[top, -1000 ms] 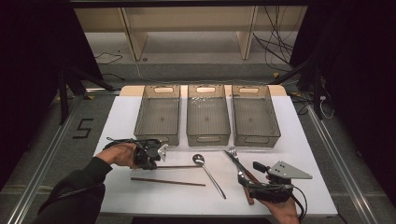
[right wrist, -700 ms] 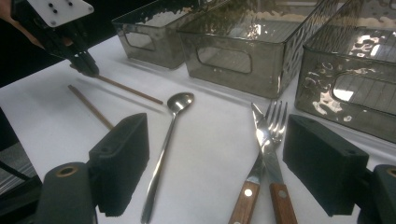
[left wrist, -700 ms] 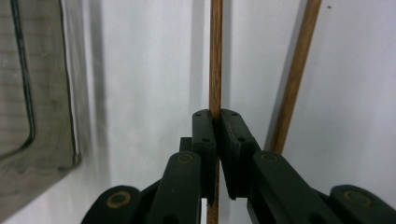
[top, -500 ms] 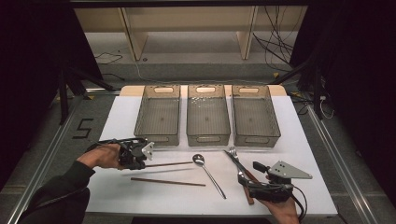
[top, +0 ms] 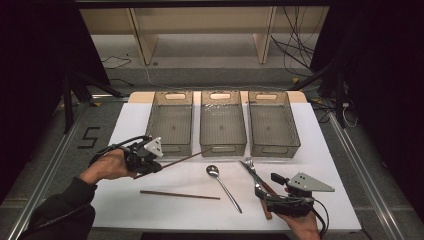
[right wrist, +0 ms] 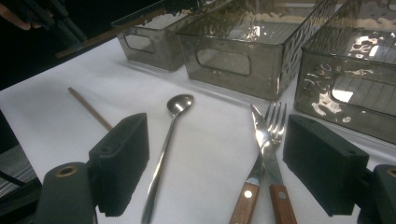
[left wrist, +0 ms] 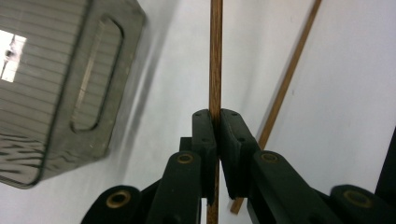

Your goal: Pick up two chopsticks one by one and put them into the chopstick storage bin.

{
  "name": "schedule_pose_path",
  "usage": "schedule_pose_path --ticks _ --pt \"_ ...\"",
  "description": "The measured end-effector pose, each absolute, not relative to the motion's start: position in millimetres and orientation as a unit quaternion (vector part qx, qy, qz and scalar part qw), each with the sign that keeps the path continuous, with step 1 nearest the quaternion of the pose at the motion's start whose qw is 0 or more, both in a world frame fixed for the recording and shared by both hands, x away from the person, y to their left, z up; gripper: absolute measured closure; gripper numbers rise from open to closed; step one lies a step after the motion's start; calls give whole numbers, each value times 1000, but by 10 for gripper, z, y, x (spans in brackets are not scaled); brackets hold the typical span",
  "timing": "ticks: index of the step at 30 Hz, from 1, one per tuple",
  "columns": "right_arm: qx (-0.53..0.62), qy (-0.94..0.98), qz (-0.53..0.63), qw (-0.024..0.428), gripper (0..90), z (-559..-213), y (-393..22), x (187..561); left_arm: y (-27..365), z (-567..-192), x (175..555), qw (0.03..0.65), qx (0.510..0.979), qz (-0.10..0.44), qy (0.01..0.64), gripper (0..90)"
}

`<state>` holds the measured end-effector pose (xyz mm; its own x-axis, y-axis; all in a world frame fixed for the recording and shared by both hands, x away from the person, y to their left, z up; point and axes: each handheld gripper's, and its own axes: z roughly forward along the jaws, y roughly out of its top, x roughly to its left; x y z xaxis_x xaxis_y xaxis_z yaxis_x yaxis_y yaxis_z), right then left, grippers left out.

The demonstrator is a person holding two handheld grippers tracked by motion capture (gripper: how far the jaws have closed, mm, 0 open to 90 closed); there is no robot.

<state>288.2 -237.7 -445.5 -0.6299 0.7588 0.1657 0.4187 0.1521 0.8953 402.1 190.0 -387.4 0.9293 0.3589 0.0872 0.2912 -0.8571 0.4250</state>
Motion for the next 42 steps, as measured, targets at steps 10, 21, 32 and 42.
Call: schedule_pose_path --ticks 10,21,32,42 --pt "397 741 517 164 231 -4456 -2378 2881 1880 -3648 4213 251 926 102 261 844" --pt "396 740 517 164 230 -4453 -2379 2877 1932 -3514 4499 278 893 128 331 844" --pt "397 740 518 163 231 -4455 -2380 2878 1977 -3423 4839 286 864 157 383 844" --pt "397 741 517 161 231 -4456 -2381 2876 2008 -3528 5106 283 843 170 425 843"
